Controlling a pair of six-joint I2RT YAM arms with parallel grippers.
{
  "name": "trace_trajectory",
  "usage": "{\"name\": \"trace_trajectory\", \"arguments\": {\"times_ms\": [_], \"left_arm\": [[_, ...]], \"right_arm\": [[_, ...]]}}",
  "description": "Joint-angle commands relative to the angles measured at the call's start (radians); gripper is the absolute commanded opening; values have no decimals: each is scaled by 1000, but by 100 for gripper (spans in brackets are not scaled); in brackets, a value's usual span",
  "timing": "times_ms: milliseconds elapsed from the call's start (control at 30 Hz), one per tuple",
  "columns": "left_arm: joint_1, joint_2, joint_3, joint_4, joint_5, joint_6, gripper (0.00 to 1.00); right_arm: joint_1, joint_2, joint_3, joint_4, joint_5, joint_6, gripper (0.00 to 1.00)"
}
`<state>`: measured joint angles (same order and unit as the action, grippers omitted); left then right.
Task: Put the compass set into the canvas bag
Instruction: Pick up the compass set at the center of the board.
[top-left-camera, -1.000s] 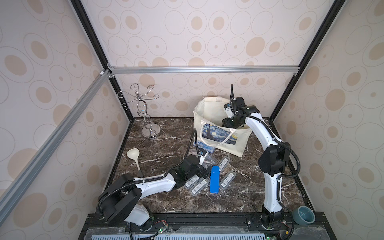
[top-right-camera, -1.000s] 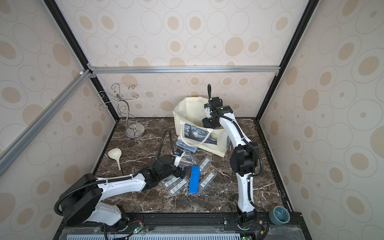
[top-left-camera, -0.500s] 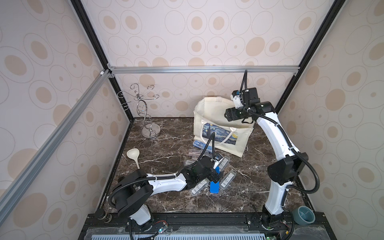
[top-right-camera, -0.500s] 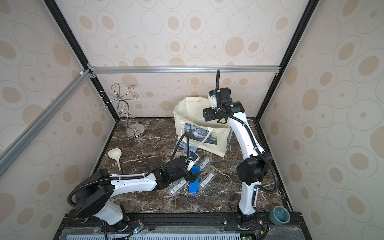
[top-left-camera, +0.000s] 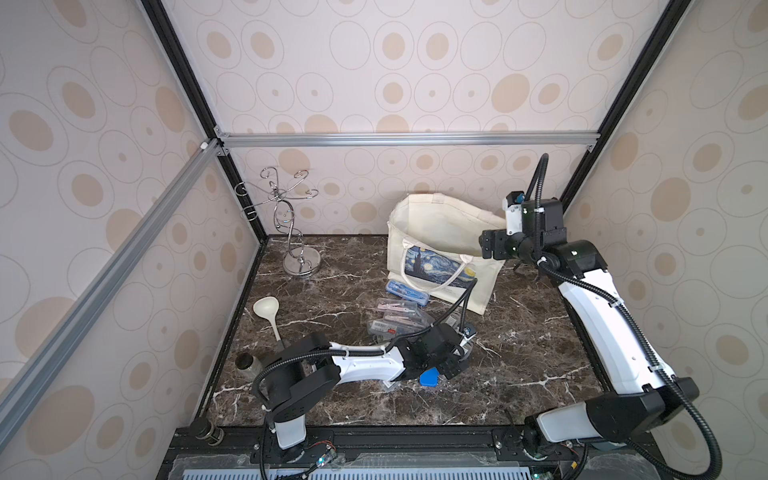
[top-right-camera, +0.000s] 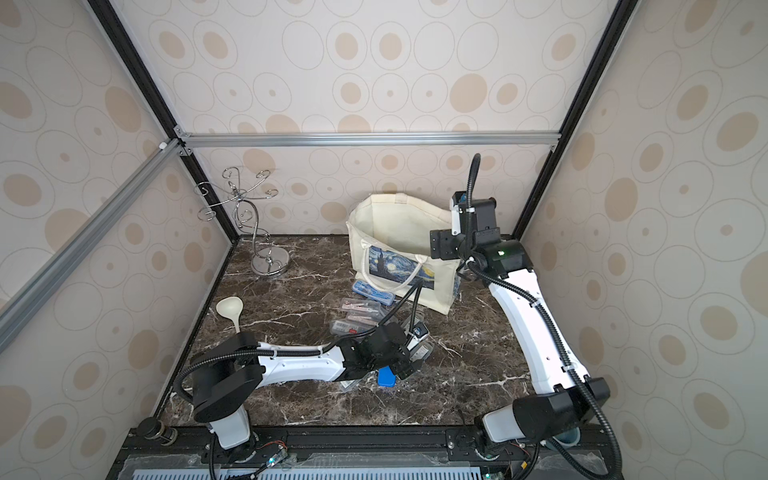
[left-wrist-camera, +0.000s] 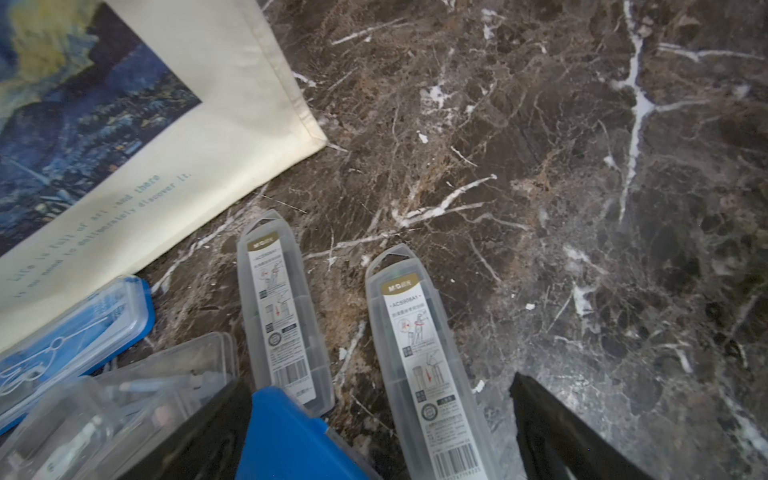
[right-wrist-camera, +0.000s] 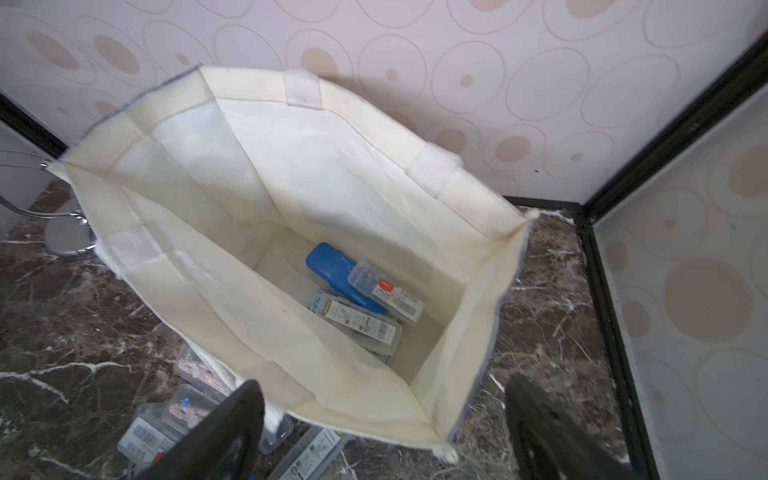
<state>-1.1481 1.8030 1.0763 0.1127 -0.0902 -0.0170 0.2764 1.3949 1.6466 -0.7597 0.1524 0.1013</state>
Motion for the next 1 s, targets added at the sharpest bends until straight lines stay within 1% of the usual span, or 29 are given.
{"name": "trace_trajectory", "arguments": {"times_ms": [0, 167, 300, 467, 633, 833, 900, 933, 967], "left_arm": [[-16, 48, 88, -130, 24, 42, 94], [-18, 130, 199, -280, 68, 44, 89], [-19, 186, 255, -371, 60, 58, 85], [-19, 269, 343, -501, 69, 65, 75], [-18, 319, 389, -560, 79, 68, 69], [-18, 352, 428, -602, 84, 60, 51], [-18, 352, 429, -600, 81, 58, 48], [-18, 352, 429, -595, 80, 58, 43], [-19, 349, 427, -588, 74, 58, 41]], "right_arm": [[-20, -83, -70, 12, 117, 47, 93], [-25, -181, -174, -8, 215, 89, 93], [-25, -239, -232, 3, 213, 104, 93], [-25, -290, -277, 17, 207, 113, 93], [-25, -334, -304, 37, 200, 112, 93], [-25, -367, -315, 52, 201, 108, 93], [-25, -373, -320, 57, 196, 108, 93], [-26, -376, -321, 59, 194, 109, 93], [-25, -378, -325, 63, 191, 108, 93]]}}
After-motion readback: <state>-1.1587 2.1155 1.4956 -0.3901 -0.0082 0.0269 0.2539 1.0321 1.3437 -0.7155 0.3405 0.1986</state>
